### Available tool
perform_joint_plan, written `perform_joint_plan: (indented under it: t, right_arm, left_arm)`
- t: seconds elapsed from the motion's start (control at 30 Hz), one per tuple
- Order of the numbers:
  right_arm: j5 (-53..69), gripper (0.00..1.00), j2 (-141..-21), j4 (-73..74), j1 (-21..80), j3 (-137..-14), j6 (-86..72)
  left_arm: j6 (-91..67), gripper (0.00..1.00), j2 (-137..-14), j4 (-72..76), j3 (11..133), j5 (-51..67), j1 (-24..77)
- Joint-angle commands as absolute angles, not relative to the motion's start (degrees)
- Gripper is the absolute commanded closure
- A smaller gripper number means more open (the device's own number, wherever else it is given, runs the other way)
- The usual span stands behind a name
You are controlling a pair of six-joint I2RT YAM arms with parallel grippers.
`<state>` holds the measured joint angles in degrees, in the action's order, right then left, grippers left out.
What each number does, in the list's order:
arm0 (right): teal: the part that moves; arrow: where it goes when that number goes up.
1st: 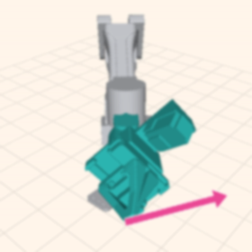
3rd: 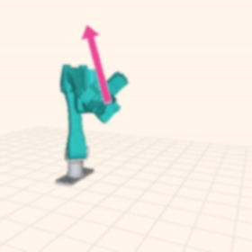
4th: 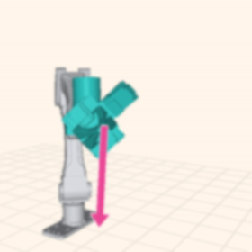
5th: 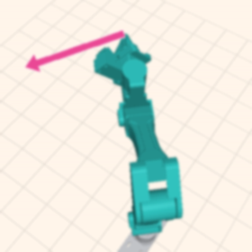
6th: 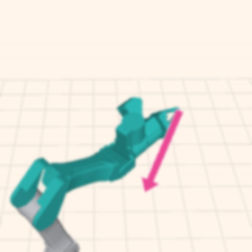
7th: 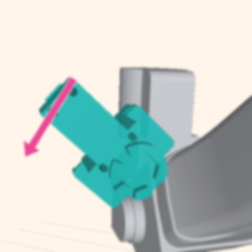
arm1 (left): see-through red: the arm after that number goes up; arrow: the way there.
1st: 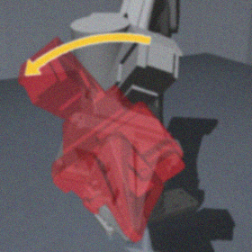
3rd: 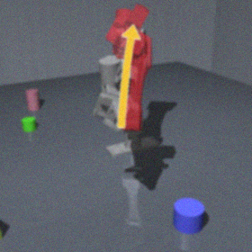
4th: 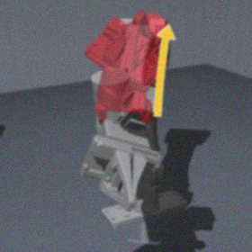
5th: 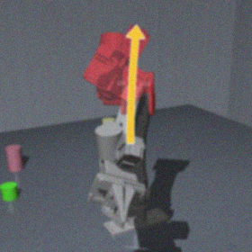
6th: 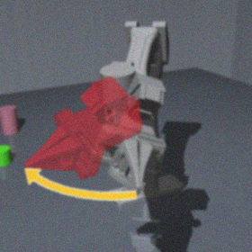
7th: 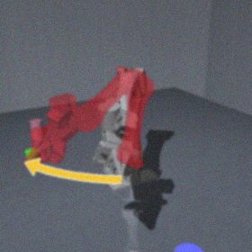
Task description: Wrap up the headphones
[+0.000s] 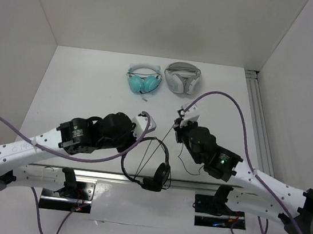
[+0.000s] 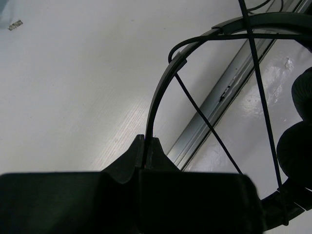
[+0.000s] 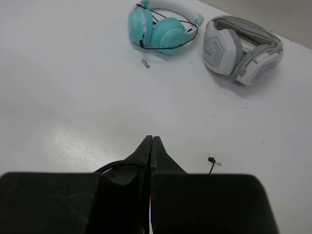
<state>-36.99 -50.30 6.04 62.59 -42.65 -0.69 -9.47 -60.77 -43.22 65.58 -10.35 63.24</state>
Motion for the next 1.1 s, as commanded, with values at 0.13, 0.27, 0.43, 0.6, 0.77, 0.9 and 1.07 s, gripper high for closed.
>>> perform_joint_plan:
  t: [0.13,0.27,0.43,0.6,0.77,0.9,1.07]
  right_arm:
    - [-5.0,0.98,-56.0,-8.0,48.5,-42.3,-1.2]
    - [9.6,0.94,-59.7,-13.9,46.7,-41.4,-0.5]
    - [18.0,0.94,-64.2,-21.9,46.7,-38.9,-3.9]
    - [19.4,0.93,-66.4,-32.0,46.7,-32.0,-7.5]
    - [18.5,0.98,-71.5,-42.0,46.1,-30.1,-10.8]
    - [10.4,1.00,-71.5,-40.6,43.2,-31.6,-11.3]
    - [7.9,1.00,-69.5,-33.9,35.4,-38.0,-10.7]
  left_arm:
    - [-10.1,1.00,-59.2,-47.1,67.0,-6.8,63.9]
    - [-11.2,1.00,-59.2,-47.1,69.1,-9.2,63.9]
    - [-14.6,1.00,-60.5,-46.5,73.4,-15.9,63.9]
    - [-19.3,1.00,-62.4,-51.1,79.0,-26.3,63.9]
    - [-23.8,1.00,-66.9,-61.8,85.4,-34.0,63.9]
    - [-24.3,1.00,-69.3,-65.0,84.5,-32.7,63.9]
    - [-22.7,1.00,-67.2,-63.2,80.2,-26.5,63.9]
